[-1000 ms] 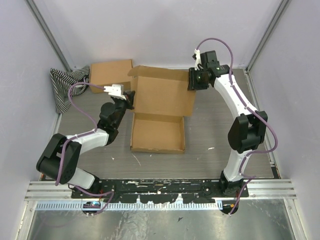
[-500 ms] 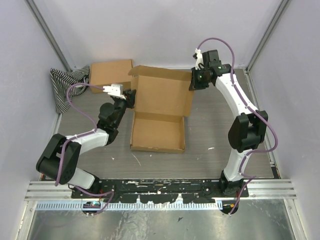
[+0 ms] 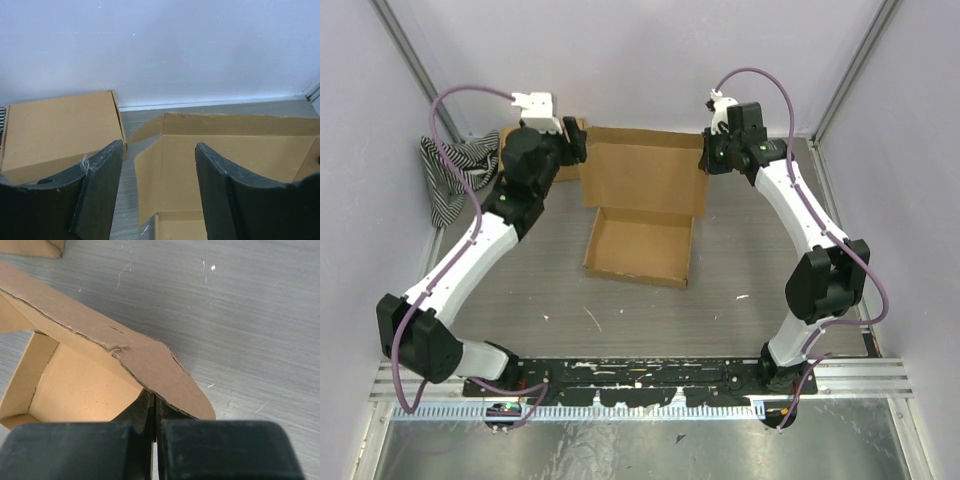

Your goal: Fold the paper box

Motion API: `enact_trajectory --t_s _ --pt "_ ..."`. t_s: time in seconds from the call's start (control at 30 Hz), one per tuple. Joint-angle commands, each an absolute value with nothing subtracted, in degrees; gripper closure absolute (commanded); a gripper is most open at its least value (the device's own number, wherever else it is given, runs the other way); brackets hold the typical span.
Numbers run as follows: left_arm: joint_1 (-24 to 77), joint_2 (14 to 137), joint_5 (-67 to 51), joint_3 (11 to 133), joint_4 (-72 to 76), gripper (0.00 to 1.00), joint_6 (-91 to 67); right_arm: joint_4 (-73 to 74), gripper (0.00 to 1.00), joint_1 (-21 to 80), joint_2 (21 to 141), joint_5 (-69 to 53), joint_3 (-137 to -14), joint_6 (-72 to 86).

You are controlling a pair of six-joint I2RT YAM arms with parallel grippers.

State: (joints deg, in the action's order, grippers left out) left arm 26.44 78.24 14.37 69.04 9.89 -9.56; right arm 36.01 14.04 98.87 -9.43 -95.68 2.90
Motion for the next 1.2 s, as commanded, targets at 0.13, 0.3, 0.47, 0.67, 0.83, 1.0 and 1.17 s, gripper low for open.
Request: enact_trajectory --t_s 0.13,0.3,0.47,0.67,0.83,1.0,1.17 --pt "24.4 93.0 3.9 99.0 -35.7 0.34 -6.8 28.5 0.99 14.1 94.6 -9.0 -95.1 -2.0" --pt "24.4 99.5 0.4 107.7 -45.6 0.35 -6.3 28.2 0.99 14.1 93.7 -8.3 -93.6 -2.8" --pt "24.3 101.0 -0.7 109.0 -47.0 0.36 -6.2 27.6 0.99 14.1 92.8 -8.6 -92.4 -3.2" --pt "24.2 104.4 6.7 110.1 -45.2 0.34 -3.5 27.9 0.99 14.1 91.7 -9.7 -91.8 -3.3" --pt "24.2 106.8 7.8 110.0 -40.8 0.33 -1.1 27.7 0.99 14.1 90.8 -10.9 -90.2 -3.3" --pt "23.8 108.0 8.3 110.0 -38.5 0.33 0.4 27.7 0.99 14.1 90.3 -12.2 -89.5 -3.5" --pt "22.8 107.9 8.3 108.8 -35.2 0.33 0.8 28.0 0.99 14.1 90.0 -12.8 -89.6 -4.0"
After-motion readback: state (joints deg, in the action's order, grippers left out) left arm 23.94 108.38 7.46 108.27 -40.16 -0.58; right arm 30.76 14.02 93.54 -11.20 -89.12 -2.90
